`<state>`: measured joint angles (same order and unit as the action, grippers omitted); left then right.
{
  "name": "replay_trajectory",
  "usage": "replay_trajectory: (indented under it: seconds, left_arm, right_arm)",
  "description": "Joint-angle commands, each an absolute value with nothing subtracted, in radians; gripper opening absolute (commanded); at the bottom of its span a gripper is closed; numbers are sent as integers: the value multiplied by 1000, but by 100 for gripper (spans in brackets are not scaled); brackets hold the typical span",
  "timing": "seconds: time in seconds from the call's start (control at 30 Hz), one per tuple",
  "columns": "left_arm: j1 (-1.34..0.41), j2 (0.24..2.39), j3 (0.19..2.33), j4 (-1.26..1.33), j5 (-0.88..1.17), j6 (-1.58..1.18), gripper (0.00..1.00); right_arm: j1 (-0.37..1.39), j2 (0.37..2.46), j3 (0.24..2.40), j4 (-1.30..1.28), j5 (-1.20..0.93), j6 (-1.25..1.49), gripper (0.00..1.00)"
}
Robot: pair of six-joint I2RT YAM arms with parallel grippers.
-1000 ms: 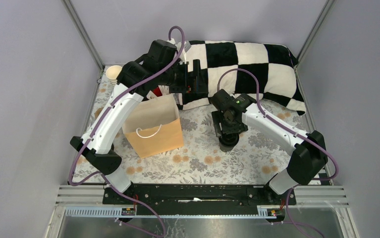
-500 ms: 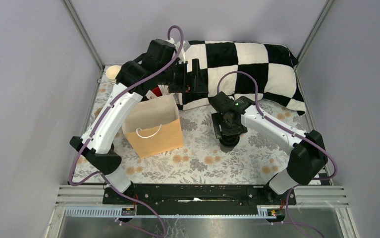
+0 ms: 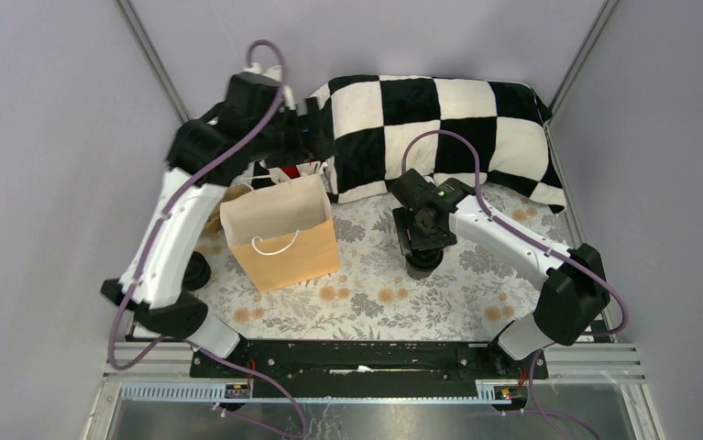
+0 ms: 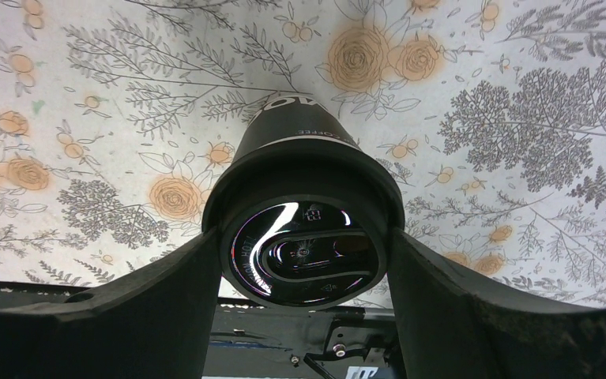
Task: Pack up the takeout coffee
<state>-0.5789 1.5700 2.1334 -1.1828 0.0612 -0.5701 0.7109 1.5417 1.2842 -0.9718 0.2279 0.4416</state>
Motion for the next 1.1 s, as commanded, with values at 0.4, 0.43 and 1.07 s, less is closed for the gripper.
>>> replay_trajectory:
  seconds: [0.4,0.43,1.07]
  left_arm:
    - [-456,1094,1605,-1461,-456,-849,75]
    - [-437,1094,1564,-1461,-459,-847,75]
    - [-278,1196,1445,-1244,-376,-675,28]
  right_arm:
    - [719,1217,1255,-768,205,273,66]
    - [720,1195,1257,-761,203,267,65]
    - [720,1073,1381,-797,85,103,62]
